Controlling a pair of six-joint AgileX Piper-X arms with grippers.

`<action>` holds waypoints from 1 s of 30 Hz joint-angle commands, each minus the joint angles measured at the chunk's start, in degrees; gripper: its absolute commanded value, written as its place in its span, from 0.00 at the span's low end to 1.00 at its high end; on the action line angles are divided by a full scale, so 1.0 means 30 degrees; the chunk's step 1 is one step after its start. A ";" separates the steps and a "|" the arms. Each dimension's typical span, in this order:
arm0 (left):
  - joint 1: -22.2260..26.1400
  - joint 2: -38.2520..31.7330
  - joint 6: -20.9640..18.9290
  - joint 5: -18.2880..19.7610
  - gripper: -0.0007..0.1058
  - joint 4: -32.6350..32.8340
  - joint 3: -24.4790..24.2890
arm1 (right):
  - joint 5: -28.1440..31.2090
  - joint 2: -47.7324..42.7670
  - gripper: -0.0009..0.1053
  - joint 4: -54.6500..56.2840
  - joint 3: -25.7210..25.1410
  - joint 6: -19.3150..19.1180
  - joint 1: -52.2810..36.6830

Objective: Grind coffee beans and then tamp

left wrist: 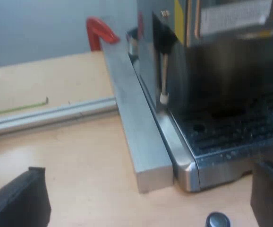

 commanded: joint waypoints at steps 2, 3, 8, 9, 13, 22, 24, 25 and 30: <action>0.0016 -0.2620 -0.0106 0.0199 0.83 -0.0747 0.1355 | -0.0146 -0.0860 0.68 -0.0081 0.0735 0.0181 0.0039; 0.0016 -0.2620 -0.0106 0.0199 0.83 -0.0747 0.1544 | -0.0148 -0.0860 0.68 -0.0075 0.0828 0.0185 0.0039; 0.0016 -0.2620 -0.0113 0.0251 0.83 -0.1197 0.2104 | -0.0148 -0.0860 0.68 0.0165 0.1509 0.0224 0.0039; 0.0016 -0.2620 -0.0113 0.0251 0.83 -0.1197 0.2104 | -0.0148 -0.0860 0.68 0.0170 0.1509 0.0224 0.0039; 0.0016 -0.2620 -0.0113 0.0251 0.83 -0.1197 0.2104 | -0.0148 -0.0860 0.68 0.0170 0.1509 0.0265 0.0039; 0.0016 -0.2620 -0.0113 0.0213 0.83 -0.1197 0.2104 | -0.0148 -0.0860 0.68 0.0170 0.1509 0.0265 0.0039; 0.0016 -0.2620 -0.0113 0.0214 0.83 -0.1197 0.2104 | -0.0148 -0.0860 0.68 0.0170 0.1509 0.0265 0.0039; 0.0016 -0.2620 -0.0113 0.0214 0.83 -0.1197 0.2104 | -0.0148 -0.0860 0.68 0.0170 0.1509 0.0265 0.0039; 0.0016 -0.2620 -0.0113 0.0214 0.83 -0.1197 0.2104 | -0.0148 -0.0860 0.68 0.0170 0.1509 0.0265 0.0039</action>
